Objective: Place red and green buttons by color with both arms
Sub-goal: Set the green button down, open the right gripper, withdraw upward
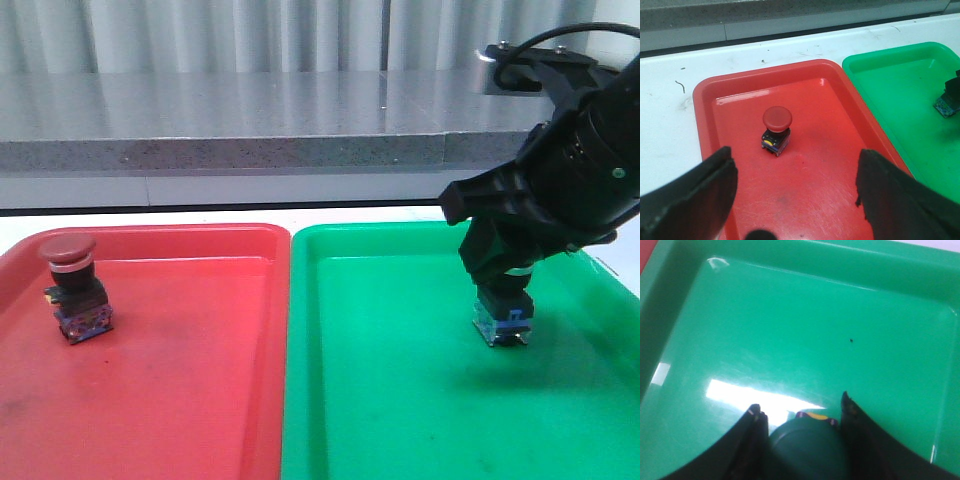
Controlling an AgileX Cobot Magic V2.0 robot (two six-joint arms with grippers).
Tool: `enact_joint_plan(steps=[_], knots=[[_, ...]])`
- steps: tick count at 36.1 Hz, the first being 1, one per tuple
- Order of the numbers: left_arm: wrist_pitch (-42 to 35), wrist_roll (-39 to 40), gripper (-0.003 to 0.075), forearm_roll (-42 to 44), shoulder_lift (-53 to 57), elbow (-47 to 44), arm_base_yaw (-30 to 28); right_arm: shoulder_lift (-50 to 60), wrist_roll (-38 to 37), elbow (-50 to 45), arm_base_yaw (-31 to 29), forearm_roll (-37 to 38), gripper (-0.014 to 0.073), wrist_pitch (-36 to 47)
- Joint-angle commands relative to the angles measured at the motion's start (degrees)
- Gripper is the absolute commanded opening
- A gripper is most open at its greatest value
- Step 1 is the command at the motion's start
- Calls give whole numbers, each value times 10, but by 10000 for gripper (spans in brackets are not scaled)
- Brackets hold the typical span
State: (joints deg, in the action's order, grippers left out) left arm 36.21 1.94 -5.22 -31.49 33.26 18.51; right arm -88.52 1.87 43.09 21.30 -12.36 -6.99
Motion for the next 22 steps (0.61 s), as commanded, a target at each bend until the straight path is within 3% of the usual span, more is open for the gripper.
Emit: enact_joint_plan(steps=[1,5,7,22], knots=[[-42,0,493,-2,-1,15,6,17,6,12,2,-3,324,26],[-42,0,493,-2,-1,15,6,17,6,12,2,-3,466,24],[-42,0,493,-2,-1,15,6,19,6,13,2,-3,493,20],[-42,0,493,-2,-1,15,6,147,7,14,2,28,489,-88]])
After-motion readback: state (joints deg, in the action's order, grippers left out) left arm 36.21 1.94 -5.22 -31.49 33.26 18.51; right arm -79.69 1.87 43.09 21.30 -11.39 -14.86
